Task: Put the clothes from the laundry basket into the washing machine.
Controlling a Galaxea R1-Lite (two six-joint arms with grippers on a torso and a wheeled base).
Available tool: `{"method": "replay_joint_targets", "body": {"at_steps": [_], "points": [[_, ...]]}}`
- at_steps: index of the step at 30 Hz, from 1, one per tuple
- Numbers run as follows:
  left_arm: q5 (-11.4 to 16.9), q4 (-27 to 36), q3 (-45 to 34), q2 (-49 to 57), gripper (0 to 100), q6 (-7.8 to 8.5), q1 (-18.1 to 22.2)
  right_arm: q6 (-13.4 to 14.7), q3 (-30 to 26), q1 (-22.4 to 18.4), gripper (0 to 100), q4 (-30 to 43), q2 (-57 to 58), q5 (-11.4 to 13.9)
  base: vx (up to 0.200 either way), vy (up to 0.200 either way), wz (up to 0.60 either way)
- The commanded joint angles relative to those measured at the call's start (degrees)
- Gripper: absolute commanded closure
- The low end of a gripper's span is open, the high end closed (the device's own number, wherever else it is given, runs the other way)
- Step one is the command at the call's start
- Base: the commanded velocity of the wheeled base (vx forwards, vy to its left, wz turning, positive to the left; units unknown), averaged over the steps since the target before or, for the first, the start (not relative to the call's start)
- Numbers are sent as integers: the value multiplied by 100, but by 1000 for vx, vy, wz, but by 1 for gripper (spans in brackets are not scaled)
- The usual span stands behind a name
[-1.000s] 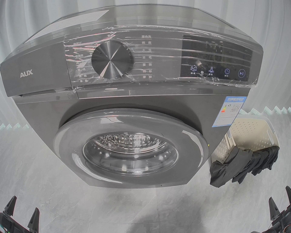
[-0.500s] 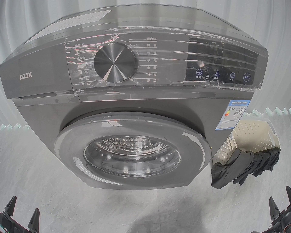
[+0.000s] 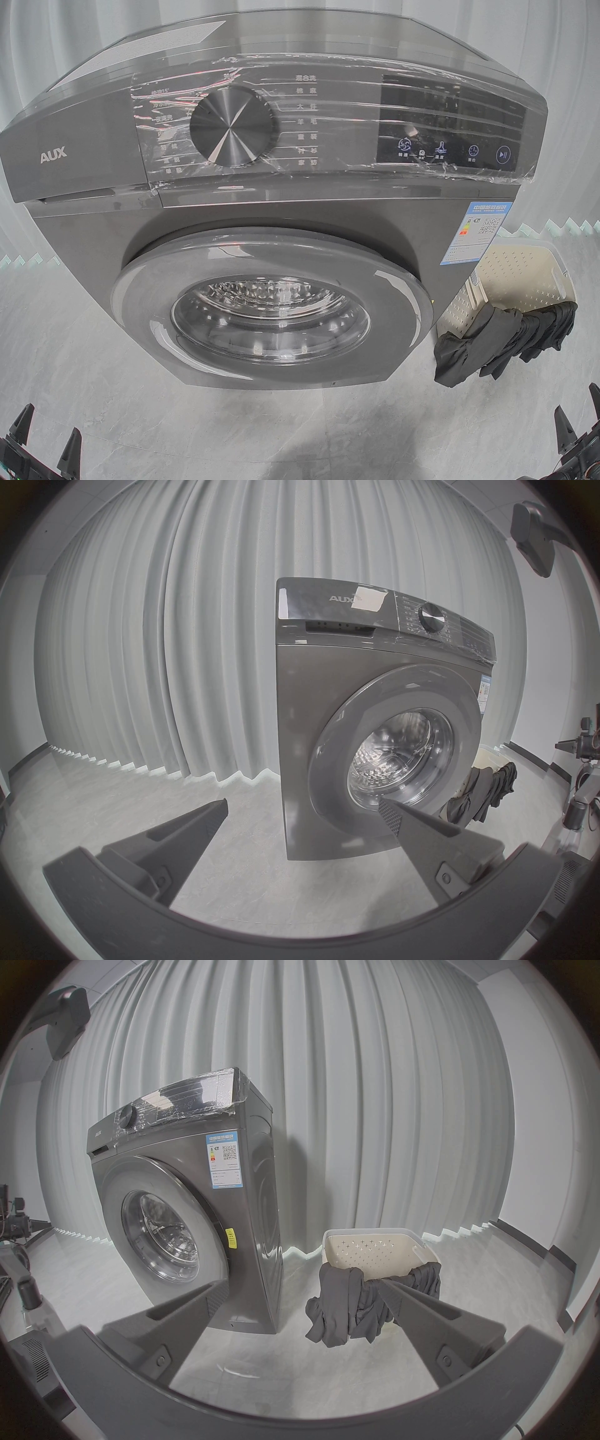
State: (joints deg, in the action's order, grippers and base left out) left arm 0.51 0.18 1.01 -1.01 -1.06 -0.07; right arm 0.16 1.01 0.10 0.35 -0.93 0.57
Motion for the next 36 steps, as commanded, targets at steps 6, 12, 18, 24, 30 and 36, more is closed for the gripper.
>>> {"method": "replay_joint_targets", "body": {"at_steps": [6,12,18,24,30,36], "points": [[-7,-1,-92,101,0,36,-1,2,-92,-1,0,0,93,4,0,0,0],[-7,-1,-92,101,0,53,-1,2,-92,-1,0,0,93,4,0,0,0],[2,-1,-92,101,0,27,-1,2,-92,-1,0,0,93,4,0,67,0],[2,-1,-92,101,0,45,-1,2,-92,-1,0,0,93,4,0,200,0],[2,-1,-92,101,0,45,-1,2,-92,-1,0,0,93,4,0,33,0],[2,-1,-92,101,0,45,-1,2,-92,-1,0,0,93,4,0,0,0]]}}
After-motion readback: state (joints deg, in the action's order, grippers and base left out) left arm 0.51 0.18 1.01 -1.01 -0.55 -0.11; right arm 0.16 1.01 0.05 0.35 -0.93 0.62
